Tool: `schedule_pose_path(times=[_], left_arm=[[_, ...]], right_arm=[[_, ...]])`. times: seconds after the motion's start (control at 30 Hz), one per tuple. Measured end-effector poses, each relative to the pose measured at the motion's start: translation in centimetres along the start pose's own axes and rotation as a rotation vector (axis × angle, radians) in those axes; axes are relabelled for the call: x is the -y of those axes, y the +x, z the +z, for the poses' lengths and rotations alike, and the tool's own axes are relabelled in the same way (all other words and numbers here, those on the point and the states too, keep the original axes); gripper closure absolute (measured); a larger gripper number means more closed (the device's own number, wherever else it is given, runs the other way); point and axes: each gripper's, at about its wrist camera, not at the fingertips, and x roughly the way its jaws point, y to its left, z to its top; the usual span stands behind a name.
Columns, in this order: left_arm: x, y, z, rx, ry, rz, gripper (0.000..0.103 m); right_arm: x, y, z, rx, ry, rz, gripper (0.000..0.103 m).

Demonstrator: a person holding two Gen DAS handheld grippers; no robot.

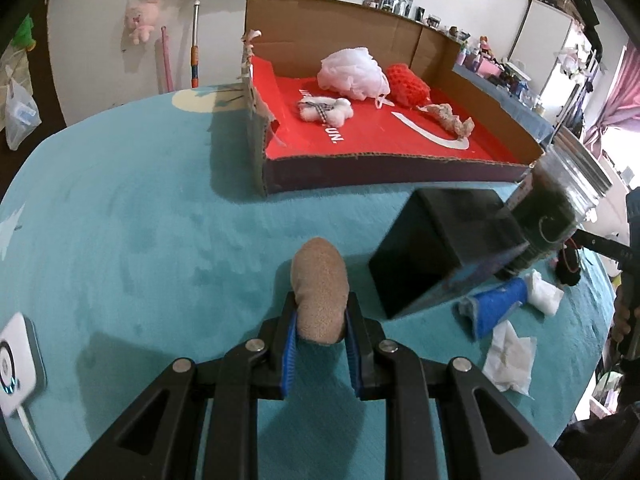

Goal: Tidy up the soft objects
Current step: 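Lift the tan pad and red heart and carry both toward the box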

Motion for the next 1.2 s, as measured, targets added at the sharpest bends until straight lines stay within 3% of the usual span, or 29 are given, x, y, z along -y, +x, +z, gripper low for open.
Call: schedule_pose_path(times=[0.33, 0.7, 1.2], left_arm=[[0.0, 0.2, 0.6, 0.0, 0.01, -0.009, 0.081], [0.2, -0.1, 1.7, 0.008, 0.047, -0.011, 0.081], [0.6, -0.6, 1.9, 0.026, 0.064, -0.018, 0.081]], right_arm=[[-1.0, -1.5, 0.5, -0.006, -0.006, 0.054, 0.056], [-0.5, -1.8, 1.5, -0.015, -0.02, 0.01, 0.056], [-1.8, -6.2, 1.4, 0.03, -0.071, 0.007, 0.056]])
